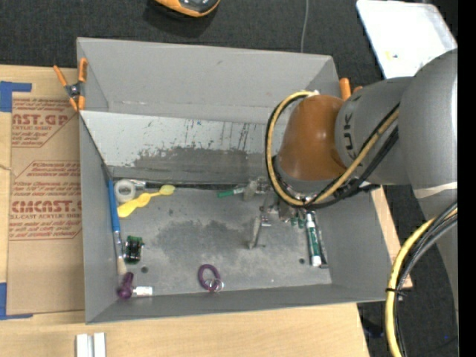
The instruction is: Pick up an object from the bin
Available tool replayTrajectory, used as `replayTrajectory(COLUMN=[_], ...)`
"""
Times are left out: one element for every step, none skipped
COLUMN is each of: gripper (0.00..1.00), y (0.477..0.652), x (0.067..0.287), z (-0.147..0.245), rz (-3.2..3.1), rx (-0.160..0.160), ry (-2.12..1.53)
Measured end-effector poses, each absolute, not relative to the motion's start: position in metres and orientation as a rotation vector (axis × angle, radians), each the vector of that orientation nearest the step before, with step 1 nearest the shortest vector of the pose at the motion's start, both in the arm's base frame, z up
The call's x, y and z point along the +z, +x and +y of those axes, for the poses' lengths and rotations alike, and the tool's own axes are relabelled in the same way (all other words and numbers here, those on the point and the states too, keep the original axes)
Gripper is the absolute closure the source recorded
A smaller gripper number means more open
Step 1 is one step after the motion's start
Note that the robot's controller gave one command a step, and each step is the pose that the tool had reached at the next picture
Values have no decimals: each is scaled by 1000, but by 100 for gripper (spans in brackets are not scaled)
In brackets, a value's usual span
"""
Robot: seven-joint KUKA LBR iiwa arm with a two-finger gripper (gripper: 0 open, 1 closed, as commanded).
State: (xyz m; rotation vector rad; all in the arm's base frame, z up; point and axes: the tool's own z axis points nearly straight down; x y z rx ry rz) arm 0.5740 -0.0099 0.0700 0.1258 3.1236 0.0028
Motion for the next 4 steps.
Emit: replayTrajectory(gripper=[0, 0, 0, 0], y=[567, 513, 545, 556], x=[70, 70, 93, 94], z=[-12, -36, -88, -96], rz=[3117, 3124, 3106, 3103], rx=[4, 2, 8, -1], ry=[204, 51, 309, 299])
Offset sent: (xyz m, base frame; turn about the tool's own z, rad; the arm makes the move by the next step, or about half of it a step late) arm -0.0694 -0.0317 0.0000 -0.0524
